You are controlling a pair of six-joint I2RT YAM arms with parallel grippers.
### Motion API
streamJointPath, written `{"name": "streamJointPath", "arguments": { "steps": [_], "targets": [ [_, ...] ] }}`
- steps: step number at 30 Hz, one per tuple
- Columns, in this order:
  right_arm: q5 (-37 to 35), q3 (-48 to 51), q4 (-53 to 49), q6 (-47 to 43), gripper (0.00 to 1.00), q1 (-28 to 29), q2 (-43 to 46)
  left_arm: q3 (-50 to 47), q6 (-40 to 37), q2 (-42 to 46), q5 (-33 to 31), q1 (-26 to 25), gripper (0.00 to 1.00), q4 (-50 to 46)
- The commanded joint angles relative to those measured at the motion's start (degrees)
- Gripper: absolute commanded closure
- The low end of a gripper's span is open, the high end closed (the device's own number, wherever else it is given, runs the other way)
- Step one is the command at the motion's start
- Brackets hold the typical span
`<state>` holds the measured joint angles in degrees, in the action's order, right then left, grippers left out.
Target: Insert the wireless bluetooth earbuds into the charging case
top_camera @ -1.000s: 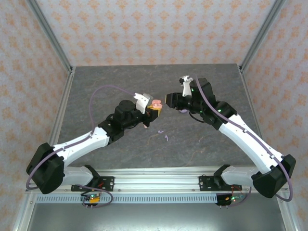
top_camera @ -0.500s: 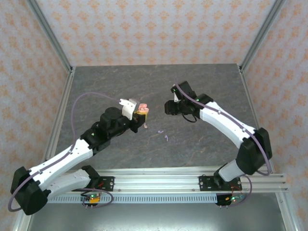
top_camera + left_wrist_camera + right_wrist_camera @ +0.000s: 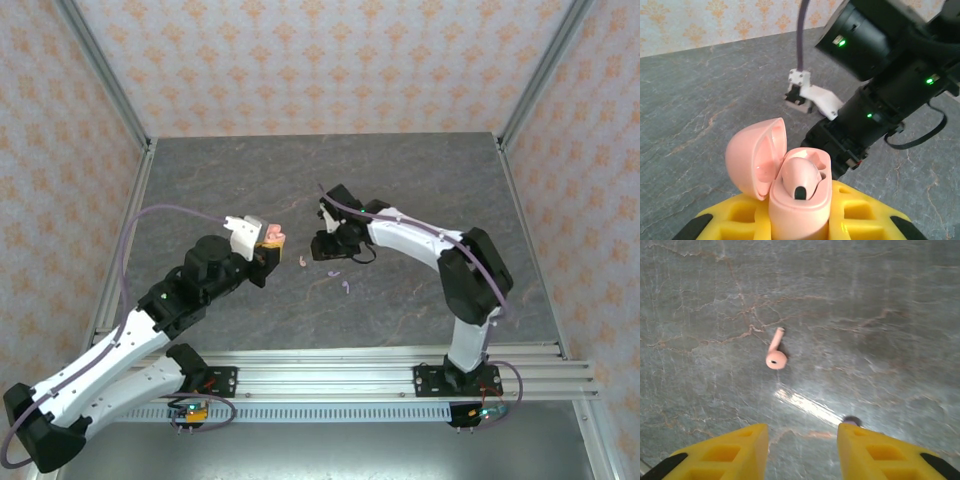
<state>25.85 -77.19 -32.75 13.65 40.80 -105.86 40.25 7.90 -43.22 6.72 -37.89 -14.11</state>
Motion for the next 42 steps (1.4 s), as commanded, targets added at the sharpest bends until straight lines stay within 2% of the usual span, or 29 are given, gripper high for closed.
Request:
{"name": "streamJointPath", "arguments": {
  "steps": [1, 9, 13, 28, 39, 42],
  "targets": [
    [-0.6, -4.0, -0.6, -0.2, 0.57, 2.0, -3.1, -0.3, 1.1, 1.6, -1.7, -0.4, 0.96, -2.1],
    [-5.3, -12.4, -4.5, 0.4, 0.56, 4.5, -11.4, -0.4, 0.4, 3.7, -2.2, -0.4, 0.96, -3.2],
    [-5.2, -15.5, -5.7, 0.2, 0.58, 5.1, -14.2, -0.6, 0.3, 4.5, -2.4, -0.4, 0.96, -3.4],
    [-5.9, -19.3, -8.6, -0.6, 0.58, 5.3, -18.3, -1.4, 0.4, 4.4, -2.7, -0.4, 0.96, -3.1],
    [-10.1, -22.7, -12.8, -1.5, 0.58, 6.6, -21.8, -1.3, 0.4, 4.4, -2.8, -0.4, 0.96, -3.3],
    [-11.3, -23.6, -14.0, -1.7, 0.62, 7.2, -22.9, -1.3, 0.5, 4.4, -2.9, -0.4, 0.96, -3.4]
  ]
}}
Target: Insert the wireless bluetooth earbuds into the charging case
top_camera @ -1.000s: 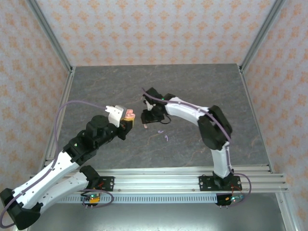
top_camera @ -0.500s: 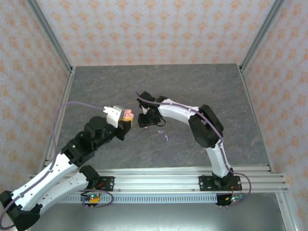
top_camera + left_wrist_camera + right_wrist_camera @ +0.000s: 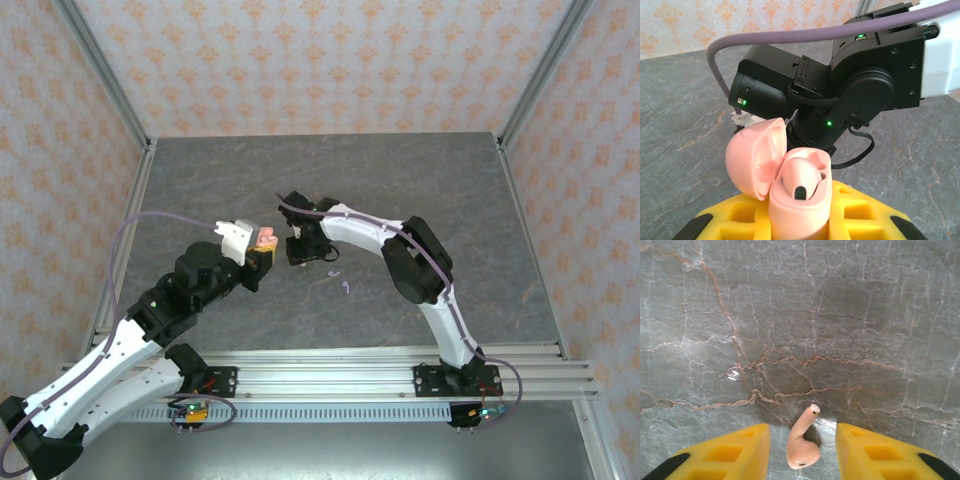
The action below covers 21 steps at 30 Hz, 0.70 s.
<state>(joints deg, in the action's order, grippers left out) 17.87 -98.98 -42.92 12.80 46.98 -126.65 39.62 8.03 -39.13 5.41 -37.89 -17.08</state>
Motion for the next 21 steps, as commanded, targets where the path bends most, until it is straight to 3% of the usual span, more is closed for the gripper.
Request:
{"name": "streamJointPath", "arguments": {
  "steps": [1, 11, 21],
  "targets": [
    [-3.9, -2.0, -4.3, -1.0, 0.62, 1.2, -2.3, -0.7, 0.3, 0.3, -1.6, -0.4, 0.96, -0.5],
    [-8.4, -3.5, -8.0, -2.3, 0.65, 2.8, -3.7, -0.8, 0.5, 0.1, -1.7, -0.3, 0.96, -0.3],
    [-15.0, -3.8, -9.6, -1.0, 0.78, 3.2, -4.3, -0.7, 0.6, -0.1, -1.6, -0.4, 0.96, 0.0]
  ]
}}
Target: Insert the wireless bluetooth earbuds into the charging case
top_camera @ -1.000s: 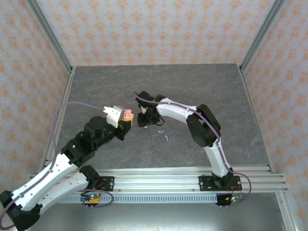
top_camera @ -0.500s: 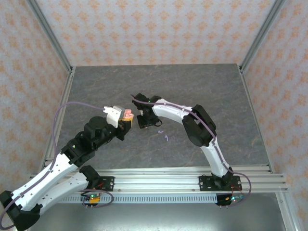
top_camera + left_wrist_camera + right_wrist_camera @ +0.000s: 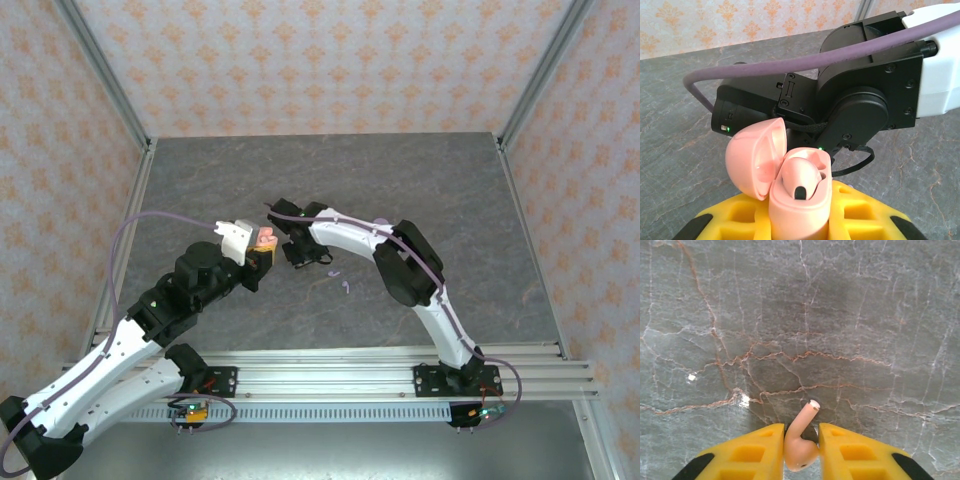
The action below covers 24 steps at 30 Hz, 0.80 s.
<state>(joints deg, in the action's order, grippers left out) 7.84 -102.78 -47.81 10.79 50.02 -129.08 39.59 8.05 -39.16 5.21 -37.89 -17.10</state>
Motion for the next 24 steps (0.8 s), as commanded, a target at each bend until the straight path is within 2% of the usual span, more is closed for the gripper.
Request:
{"name": "streamJointPath", "arguments": {
  "steps": [1, 17, 24],
  "targets": [
    [-5.6, 0.3, -4.6, 1.6, 0.79, -0.1, -1.5, -0.7, 0.6, -0.2, -1.3, -0.4, 0.96, 0.0],
    [-8.1, 15.9, 1.1, 8.2, 0.79, -12.9, 10.5, -0.5, 1.3, -1.6, -0.3, -0.4, 0.95, 1.4],
    [-6.2, 17.7, 1.9, 8.5, 0.74, -14.4, 10.9, -0.4, 1.3, -2.5, 0.1, -0.4, 0.96, 1.7]
  ]
}}
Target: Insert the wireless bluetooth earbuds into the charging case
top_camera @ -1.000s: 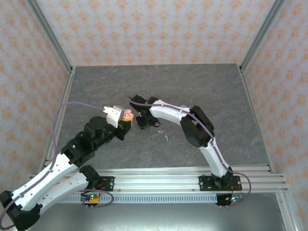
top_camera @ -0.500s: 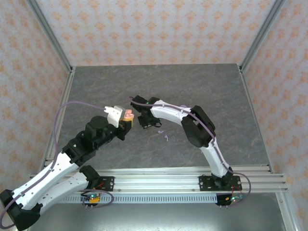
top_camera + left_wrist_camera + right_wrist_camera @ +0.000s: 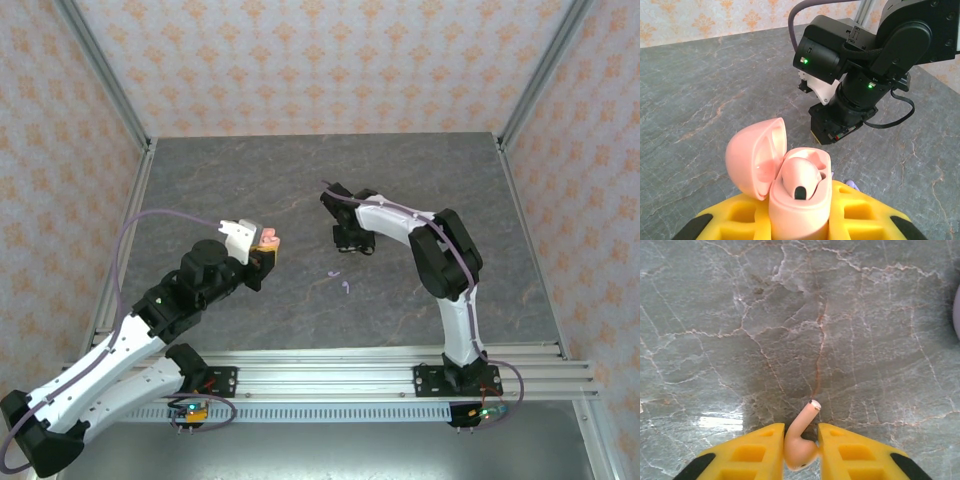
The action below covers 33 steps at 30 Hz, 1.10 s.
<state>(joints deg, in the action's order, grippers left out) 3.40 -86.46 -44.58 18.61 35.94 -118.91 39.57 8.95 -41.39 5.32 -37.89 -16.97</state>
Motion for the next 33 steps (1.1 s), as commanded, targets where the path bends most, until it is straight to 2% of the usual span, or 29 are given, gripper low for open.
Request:
{"name": "streamJointPath", "arguments": {
  "steps": [1, 7, 10, 14, 22, 33],
  "targets": [
    [-1.4, 1.3, -1.2, 0.5, 0.72, -0.3, 0.9, -0.4, 0.6, -0.4, 0.1, -0.4, 0.96, 1.6],
    [0.4, 0.3, -0.4, -1.4, 0.58, -0.4, 3.3, -0.1, 0.6, -0.7, 0.4, -0.4, 0.96, 1.7],
    [2.2, -1.2, -0.2, -3.3, 0.57, -0.6, 4.2, -0.1, 0.6, -0.8, 0.4, -0.4, 0.96, 1.7],
    [5.2, -3.7, -0.3, -5.6, 0.63, -1.1, 3.7, -0.2, 0.7, -0.9, 0.4, -0.4, 0.96, 1.7],
    [4.6, -8.6, -2.1, -6.9, 0.86, -2.1, -1.5, -0.2, 1.0, -1.1, 0.6, -0.4, 0.96, 2.2],
    [1.6, -10.7, -4.4, -7.7, 0.9, -2.6, -6.0, -0.2, 1.3, -1.2, 0.7, -0.4, 0.96, 2.1]
  ]
}}
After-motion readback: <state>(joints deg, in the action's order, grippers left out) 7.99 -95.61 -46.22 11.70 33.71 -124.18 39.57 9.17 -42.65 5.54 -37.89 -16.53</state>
